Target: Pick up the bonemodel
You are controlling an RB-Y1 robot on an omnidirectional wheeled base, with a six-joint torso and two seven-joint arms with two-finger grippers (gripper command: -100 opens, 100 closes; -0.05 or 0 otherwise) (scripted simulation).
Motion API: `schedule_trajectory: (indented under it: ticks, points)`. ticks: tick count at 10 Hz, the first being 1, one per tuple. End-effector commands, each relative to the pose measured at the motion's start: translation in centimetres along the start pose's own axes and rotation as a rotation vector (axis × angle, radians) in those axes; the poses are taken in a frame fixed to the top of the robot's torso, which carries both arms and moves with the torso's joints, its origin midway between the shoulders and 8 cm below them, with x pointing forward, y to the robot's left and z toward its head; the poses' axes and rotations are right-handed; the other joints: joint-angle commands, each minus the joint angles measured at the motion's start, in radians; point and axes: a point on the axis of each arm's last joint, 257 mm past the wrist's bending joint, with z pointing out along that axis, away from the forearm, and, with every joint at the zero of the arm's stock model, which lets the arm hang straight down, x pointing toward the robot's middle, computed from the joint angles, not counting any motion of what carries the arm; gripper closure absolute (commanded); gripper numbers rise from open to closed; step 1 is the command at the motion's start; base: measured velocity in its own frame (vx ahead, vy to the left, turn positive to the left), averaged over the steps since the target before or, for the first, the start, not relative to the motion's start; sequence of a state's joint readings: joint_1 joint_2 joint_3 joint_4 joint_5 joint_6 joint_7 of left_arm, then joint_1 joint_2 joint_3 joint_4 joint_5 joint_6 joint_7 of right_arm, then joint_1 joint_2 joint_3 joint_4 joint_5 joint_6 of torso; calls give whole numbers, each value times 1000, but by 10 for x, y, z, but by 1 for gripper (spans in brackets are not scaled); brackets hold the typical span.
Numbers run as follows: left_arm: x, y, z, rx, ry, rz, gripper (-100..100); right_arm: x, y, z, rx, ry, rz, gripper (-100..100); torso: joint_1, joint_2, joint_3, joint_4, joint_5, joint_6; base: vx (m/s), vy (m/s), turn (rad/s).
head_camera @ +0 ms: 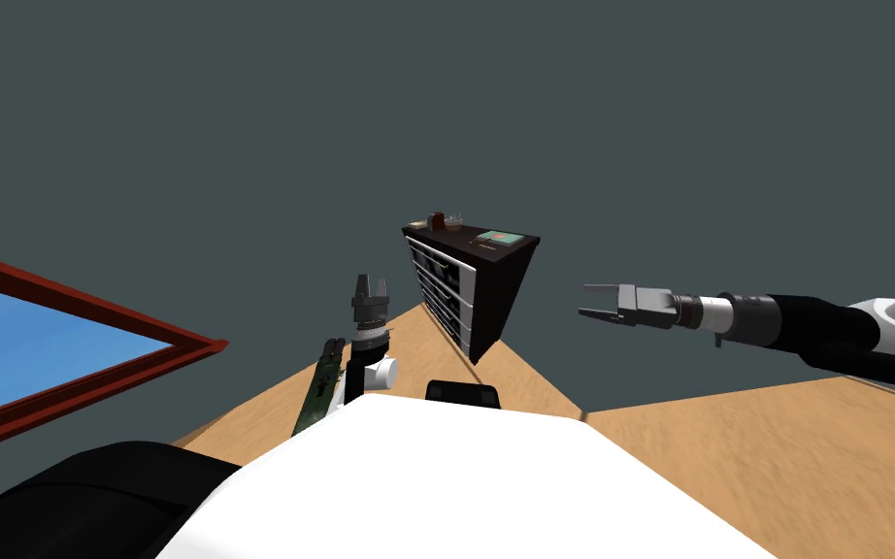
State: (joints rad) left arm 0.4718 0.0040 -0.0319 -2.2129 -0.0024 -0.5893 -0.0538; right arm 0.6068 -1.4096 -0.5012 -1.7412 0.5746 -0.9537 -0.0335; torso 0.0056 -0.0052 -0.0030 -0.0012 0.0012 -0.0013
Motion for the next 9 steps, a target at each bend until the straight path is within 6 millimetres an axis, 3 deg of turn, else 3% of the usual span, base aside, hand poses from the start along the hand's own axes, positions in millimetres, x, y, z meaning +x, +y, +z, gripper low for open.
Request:
schedule_trajectory:
  ticks: [1, 4, 9]
  points:
    - [0, 0, 0, 0, 0, 0, 0, -3, -1, 0, -12, 22, -22, -100, 0, 0, 0, 0, 0, 0, 26, 42, 0]
    - [0, 0, 0, 0, 0, 0, 0, -8, -24, -15, -19, 135, -128, -100, 0, 0, 0, 0, 0, 0, 52, 87, -13]
    - [0, 0, 0, 0, 0, 0, 0, -22, -35, -15, -58, 234, -224, -100, 0, -1, -1, 0, 0, 0, 46, 68, 0]
